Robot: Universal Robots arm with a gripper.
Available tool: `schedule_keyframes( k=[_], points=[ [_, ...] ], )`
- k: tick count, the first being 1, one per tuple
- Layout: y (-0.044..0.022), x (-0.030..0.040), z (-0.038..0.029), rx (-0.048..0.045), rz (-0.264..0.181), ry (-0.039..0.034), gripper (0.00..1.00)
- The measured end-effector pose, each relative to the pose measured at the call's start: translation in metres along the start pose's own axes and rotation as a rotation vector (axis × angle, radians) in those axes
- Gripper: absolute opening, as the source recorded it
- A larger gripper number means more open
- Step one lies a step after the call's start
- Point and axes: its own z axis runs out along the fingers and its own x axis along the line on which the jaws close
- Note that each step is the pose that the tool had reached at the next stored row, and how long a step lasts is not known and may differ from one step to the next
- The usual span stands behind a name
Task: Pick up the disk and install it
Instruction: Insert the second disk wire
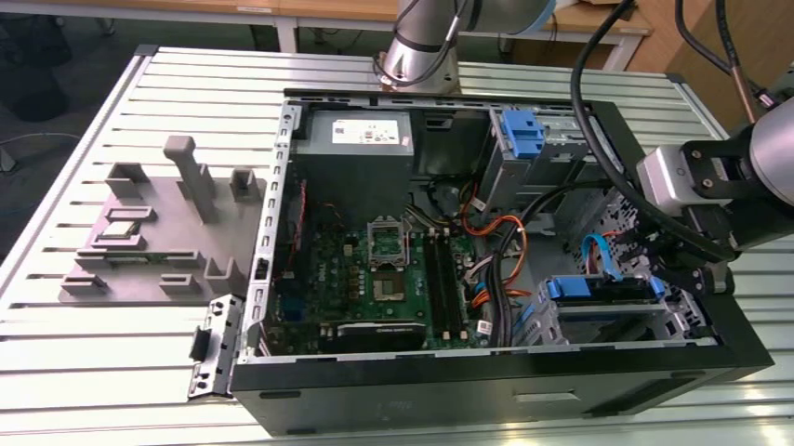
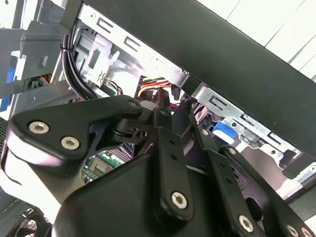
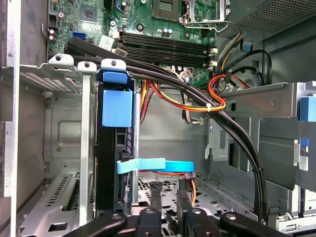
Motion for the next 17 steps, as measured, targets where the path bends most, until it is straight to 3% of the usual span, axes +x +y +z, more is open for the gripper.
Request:
schedule_keyframes(
  k=[14,17],
  points=[
    [-0.0022,-0.0004,0.0002,0.0,0.0,0.0001,0.27],
    [-0.0023,-0.0035,0.001,0.0,0.0,0.0004,0.27]
  ],
)
